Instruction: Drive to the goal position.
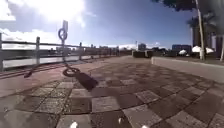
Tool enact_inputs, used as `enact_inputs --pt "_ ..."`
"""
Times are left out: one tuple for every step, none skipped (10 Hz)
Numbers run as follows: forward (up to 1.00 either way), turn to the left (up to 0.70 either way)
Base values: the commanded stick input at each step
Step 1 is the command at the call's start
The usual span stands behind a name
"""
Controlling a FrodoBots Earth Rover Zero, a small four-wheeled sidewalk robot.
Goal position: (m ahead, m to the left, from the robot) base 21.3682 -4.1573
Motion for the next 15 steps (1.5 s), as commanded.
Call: enact_inputs --pt "1.00 0.00" --pt "1.00 0.00" --pt "1.00 0.00" --pt "1.00 0.00" --pt "1.00 0.00" --pt "1.00 0.00" --pt "1.00 0.00" --pt "1.00 0.00" --pt "1.00 0.00" --pt "1.00 0.00" --pt "1.00 0.00" --pt "1.00 0.00" --pt "0.90 0.00" --pt "0.85 0.00" --pt "0.85 0.00"
